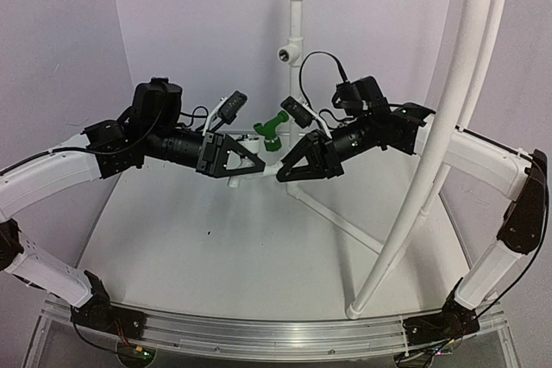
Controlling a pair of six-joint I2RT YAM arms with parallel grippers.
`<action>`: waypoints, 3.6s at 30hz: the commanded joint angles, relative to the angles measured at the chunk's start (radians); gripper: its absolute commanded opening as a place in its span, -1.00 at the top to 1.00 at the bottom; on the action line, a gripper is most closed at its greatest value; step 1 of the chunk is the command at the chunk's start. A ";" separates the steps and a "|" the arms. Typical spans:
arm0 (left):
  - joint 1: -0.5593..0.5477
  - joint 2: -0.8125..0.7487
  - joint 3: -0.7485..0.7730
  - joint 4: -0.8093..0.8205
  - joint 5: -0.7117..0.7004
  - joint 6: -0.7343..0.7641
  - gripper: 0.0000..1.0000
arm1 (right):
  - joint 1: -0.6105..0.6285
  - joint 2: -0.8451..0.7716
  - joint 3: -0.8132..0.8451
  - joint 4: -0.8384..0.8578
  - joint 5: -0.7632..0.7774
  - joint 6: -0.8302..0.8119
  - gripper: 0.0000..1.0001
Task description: Install the water faucets
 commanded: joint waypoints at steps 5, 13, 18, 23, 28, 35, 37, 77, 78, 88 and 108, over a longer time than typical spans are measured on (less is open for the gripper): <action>-0.013 -0.004 0.026 0.060 0.039 -0.038 0.41 | 0.005 0.013 0.067 0.026 -0.009 -0.022 1.00; -0.012 -0.016 0.033 0.048 0.011 -0.050 0.99 | -0.001 0.016 0.084 0.027 0.051 -0.032 0.11; -0.001 -0.073 -0.027 0.123 -0.121 -0.125 0.99 | -0.066 -0.032 0.058 0.026 0.119 -0.035 -0.66; 0.033 -0.118 -0.065 0.139 -0.212 -0.172 1.00 | -0.168 -0.144 -0.027 0.005 0.249 -0.057 -0.96; 0.075 -0.213 -0.220 0.282 -0.312 -0.298 1.00 | -0.269 -0.241 -0.154 -0.087 0.453 -0.126 -0.96; 0.133 -0.350 -0.334 0.282 -0.486 -0.331 1.00 | -0.339 -0.265 -0.358 -0.149 0.727 -0.245 -0.93; 0.144 -0.377 -0.342 0.245 -0.535 -0.330 1.00 | -0.340 -0.217 -0.382 -0.153 0.802 -0.251 -0.86; 0.153 -0.467 -0.426 0.083 -0.903 -0.466 1.00 | -0.111 0.516 -0.042 0.111 1.057 0.483 0.37; 0.153 -0.461 -0.425 0.081 -0.904 -0.466 1.00 | -0.111 0.533 -0.024 0.108 1.066 0.496 0.47; 0.156 -0.396 -0.450 0.152 -0.869 -0.479 1.00 | -0.120 0.560 0.060 0.102 0.981 0.623 1.00; 0.392 -0.010 -0.428 0.537 -0.080 -0.588 1.00 | -0.060 0.294 -0.191 0.182 0.835 0.606 -0.11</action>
